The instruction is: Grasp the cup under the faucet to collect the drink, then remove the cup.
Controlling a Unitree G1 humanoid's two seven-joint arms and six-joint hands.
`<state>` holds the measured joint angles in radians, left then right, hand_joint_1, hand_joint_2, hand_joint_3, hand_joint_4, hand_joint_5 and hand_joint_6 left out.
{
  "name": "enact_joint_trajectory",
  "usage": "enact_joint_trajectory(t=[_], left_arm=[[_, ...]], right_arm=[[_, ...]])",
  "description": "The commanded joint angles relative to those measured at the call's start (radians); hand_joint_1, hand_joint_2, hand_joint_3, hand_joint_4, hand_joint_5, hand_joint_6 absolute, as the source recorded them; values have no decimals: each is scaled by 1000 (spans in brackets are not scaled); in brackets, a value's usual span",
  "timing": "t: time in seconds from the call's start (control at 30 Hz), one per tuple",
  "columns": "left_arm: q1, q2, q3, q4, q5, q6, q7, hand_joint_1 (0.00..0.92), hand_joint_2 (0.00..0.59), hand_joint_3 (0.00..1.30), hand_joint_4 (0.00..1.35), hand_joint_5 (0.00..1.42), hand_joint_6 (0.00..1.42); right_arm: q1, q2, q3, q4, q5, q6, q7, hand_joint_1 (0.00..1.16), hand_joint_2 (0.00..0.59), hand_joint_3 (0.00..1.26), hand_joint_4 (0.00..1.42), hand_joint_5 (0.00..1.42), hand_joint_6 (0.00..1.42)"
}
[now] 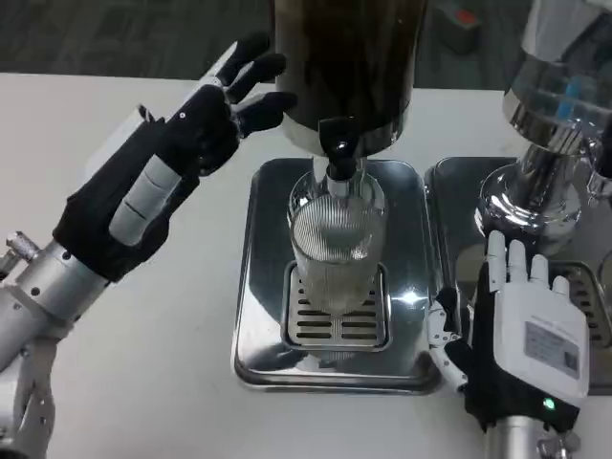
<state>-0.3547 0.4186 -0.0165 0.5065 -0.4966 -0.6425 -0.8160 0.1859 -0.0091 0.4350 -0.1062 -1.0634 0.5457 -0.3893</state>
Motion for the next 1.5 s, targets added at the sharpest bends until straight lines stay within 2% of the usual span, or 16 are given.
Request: enact_joint_trajectory(t=[0.03,0.33,0.67,1.07,1.2,1.5], left_arm=[[-58,-25,17,40,43,21,-53,0,120,12,0,134,111],[-104,-68,35,41,66,45,-114,0,116,52,0,206,145],[-143,-102,27,65,127,45,-146,0,115,70,0,227,163],[-119,-74,5,-47,240,-50,-125,0,115,99,0,231,167],[-105,-57,-20,-86,313,-103,-93,0,115,99,0,219,154],[-102,-5,-63,-69,422,-193,-19,0,119,88,0,196,130]], right_arm=[[-5,11,-6,3,12,15,11,254,531,0,0,0,0],[-8,23,-22,-1,21,28,8,265,532,0,0,0,0],[-10,22,-36,6,43,19,-2,272,532,0,0,0,0],[1,27,-33,5,47,16,-14,277,532,0,0,0,0],[8,27,-29,5,50,13,-16,279,532,0,0,0,0],[17,29,-22,10,60,11,-28,280,532,0,0,0,0]])
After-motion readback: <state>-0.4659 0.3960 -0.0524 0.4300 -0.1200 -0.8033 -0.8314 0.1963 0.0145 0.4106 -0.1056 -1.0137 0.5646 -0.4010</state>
